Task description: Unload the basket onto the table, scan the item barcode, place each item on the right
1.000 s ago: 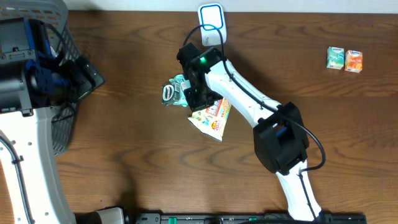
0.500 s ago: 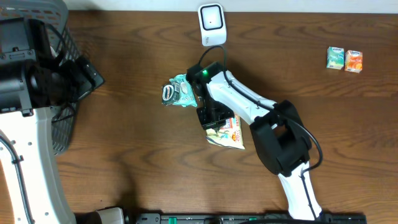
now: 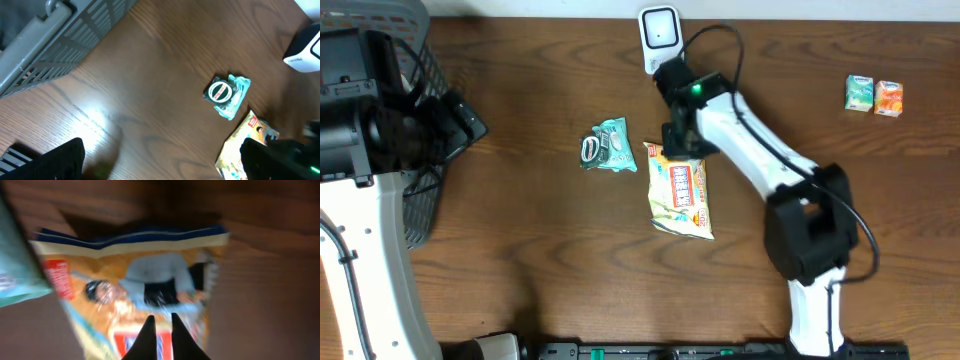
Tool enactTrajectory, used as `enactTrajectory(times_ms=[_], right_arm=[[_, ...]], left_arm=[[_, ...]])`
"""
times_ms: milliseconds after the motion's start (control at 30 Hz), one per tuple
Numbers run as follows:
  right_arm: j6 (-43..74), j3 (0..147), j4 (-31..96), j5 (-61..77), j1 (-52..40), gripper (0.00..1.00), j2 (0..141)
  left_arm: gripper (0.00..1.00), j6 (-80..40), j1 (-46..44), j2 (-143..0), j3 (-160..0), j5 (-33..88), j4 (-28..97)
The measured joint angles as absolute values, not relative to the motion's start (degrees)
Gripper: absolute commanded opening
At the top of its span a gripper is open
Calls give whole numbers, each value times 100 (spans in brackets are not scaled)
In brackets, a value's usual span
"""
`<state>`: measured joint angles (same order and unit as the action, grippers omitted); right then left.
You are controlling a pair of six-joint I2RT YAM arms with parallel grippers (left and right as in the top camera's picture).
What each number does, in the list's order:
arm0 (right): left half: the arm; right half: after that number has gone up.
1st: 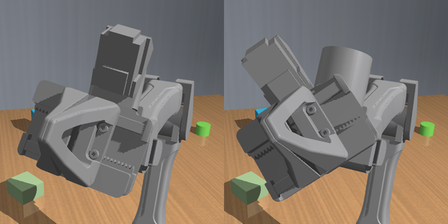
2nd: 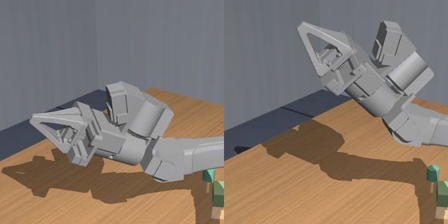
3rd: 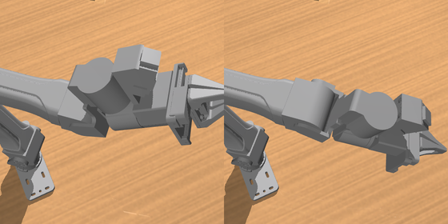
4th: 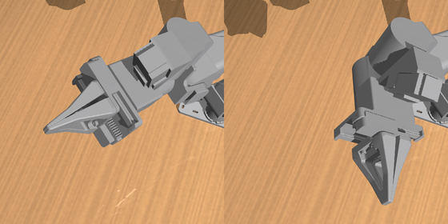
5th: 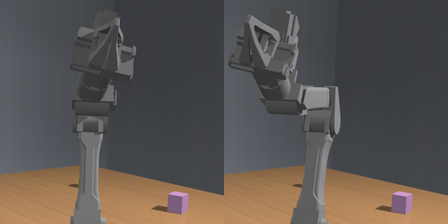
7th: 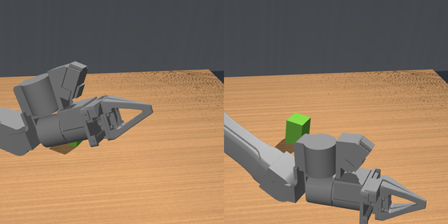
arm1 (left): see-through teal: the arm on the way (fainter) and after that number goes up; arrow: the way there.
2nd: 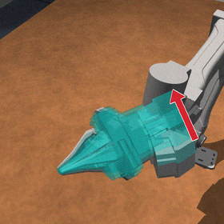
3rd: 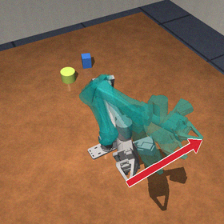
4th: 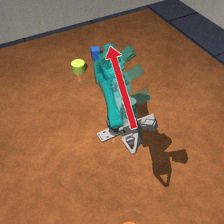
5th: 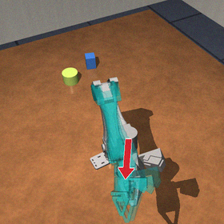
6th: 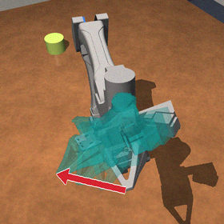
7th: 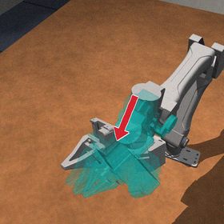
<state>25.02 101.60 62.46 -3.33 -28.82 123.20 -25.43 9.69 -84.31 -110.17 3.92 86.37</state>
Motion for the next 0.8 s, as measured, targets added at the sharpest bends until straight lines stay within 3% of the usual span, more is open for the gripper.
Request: enactTrajectory(times_ms=[300,400,567,800], right_arm=[[2344,10353,6698,-231,-2794,9,12929],[2285,10656,7577,-152,-2661,27,12938],[1959,11212,8790,281,-2696,26,12746],[1949,10726,8593,180,-3498,27,12678]], left_arm=[[98,-2543,969,-8431,-11017,392,8637],[98,-2543,969,-8431,-11017,392,8635],[98,-2543,969,-8431,-11017,395,8639],[98,-2543,969,-8431,-11017,392,8639]])
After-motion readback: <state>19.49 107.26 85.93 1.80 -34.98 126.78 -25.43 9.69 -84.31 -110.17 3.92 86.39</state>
